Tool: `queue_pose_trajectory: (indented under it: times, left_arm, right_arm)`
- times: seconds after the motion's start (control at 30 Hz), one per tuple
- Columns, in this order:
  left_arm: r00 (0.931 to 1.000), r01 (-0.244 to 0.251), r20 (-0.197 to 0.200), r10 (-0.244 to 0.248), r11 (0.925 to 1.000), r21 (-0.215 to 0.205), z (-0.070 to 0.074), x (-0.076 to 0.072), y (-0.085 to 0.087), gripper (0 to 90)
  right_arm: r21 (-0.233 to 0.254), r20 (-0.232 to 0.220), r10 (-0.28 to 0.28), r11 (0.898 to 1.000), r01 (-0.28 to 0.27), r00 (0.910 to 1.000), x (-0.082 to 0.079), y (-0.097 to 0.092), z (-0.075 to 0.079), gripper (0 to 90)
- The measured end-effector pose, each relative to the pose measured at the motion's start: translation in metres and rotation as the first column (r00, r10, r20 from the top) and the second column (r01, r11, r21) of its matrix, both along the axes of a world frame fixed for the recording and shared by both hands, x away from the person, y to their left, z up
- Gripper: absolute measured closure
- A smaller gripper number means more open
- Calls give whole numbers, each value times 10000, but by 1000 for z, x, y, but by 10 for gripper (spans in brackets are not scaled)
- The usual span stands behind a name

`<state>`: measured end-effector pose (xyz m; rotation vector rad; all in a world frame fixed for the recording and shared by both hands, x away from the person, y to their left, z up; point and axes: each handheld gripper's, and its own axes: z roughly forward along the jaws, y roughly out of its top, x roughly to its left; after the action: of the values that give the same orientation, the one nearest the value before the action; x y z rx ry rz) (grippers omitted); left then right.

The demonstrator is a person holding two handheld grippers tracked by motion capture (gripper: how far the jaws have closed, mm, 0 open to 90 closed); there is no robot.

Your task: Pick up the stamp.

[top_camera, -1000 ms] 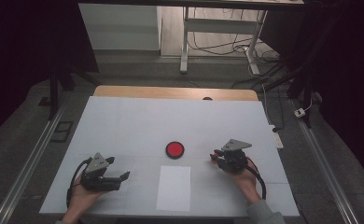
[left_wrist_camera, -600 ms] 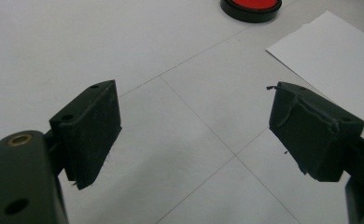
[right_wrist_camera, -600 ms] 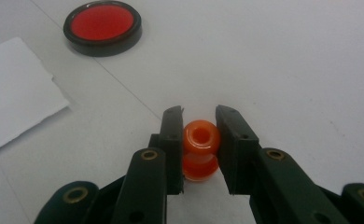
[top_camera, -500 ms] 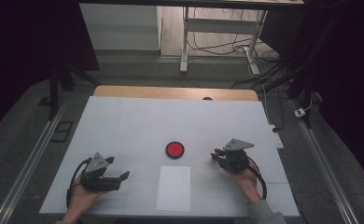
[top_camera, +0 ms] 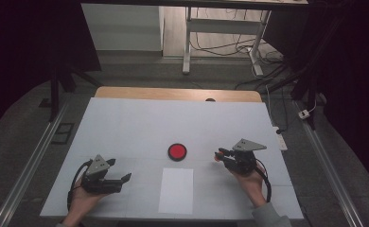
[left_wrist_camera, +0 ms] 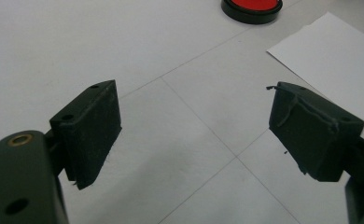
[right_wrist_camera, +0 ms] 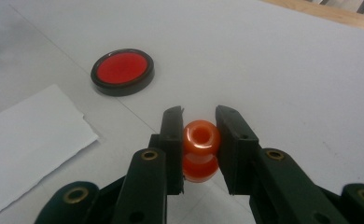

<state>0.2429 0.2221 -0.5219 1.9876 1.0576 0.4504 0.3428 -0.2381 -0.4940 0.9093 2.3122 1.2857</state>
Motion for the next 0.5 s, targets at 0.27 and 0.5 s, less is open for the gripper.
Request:
queue_pose_trajectory:
  times: [0.27, 0.5]
  left_arm:
    - [10000, 10, 2, -10, 10000, 31, 0, 1, -1, 167]
    - [10000, 5, 29, -5, 10000, 86, -1, 1, -1, 168]
  right_arm:
    - [339, 221, 114, 9994, -121, 9997, -5, 0, 9, 722]
    - [1067, 164, 235, 9940, -251, 9996, -7, 0, 15, 722]
